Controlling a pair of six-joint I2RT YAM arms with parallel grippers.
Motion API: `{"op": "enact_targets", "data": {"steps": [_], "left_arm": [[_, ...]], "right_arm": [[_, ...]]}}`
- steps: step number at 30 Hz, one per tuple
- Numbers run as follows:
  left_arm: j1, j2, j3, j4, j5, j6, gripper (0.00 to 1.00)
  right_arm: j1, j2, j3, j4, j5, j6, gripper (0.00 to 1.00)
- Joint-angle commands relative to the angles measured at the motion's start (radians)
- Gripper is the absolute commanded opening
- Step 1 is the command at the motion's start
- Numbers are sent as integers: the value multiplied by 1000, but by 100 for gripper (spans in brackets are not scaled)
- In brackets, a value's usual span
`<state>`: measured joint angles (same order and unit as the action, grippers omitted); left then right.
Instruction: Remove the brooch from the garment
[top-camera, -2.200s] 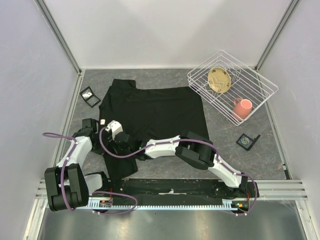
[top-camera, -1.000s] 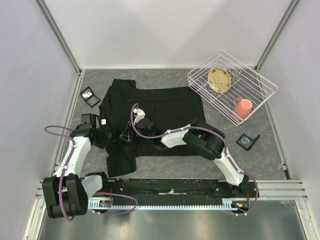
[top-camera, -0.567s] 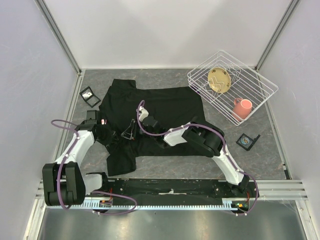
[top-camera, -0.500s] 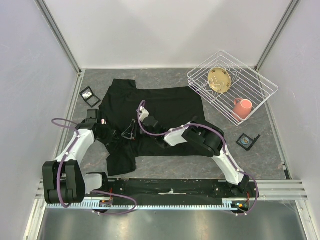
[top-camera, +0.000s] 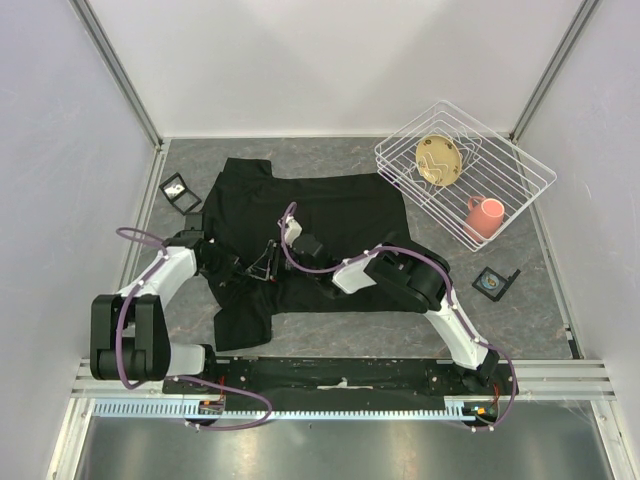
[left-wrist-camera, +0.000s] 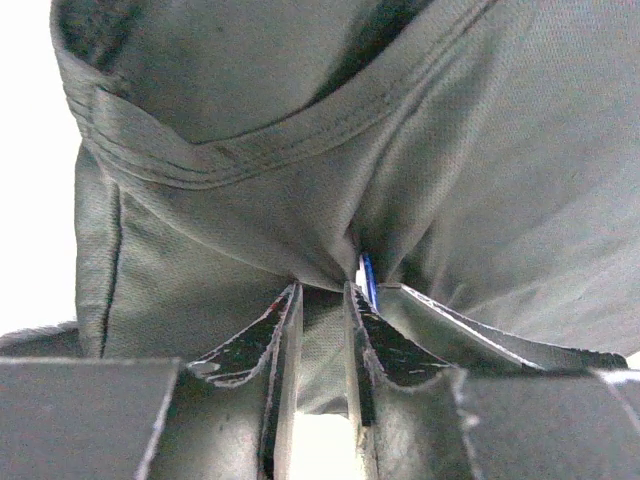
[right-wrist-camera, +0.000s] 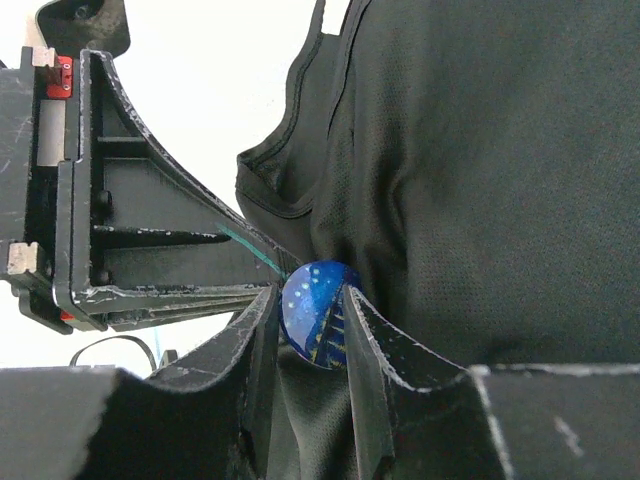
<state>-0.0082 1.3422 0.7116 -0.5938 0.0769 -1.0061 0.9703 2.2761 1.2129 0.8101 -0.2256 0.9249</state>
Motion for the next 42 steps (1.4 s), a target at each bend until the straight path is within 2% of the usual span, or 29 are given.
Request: {"op": "enact_targets", "data": {"steps": [1, 14, 27, 34, 39, 42], "left_arm": [[-24, 3, 37, 32, -8, -46, 31], [-84, 37, 46, 45, 1, -89, 30], [-193, 2, 37, 45, 0, -124, 29], [-233, -43, 6, 32, -12, -144, 29], [-239, -52, -11, 31, -20, -146, 29], [-239, -49, -17, 28, -26, -143, 29]], "right_arm": [[-4, 2, -50, -3, -11, 0, 38], [-2, -49, -138, 43, -27, -12, 40], [2, -122, -174, -12, -1, -70, 49], [-5, -191, -220, -55, 48, -75, 58], [-12, -198, -219, -106, 69, -81, 58], [-15, -187, -207, -115, 71, -83, 50]]}}
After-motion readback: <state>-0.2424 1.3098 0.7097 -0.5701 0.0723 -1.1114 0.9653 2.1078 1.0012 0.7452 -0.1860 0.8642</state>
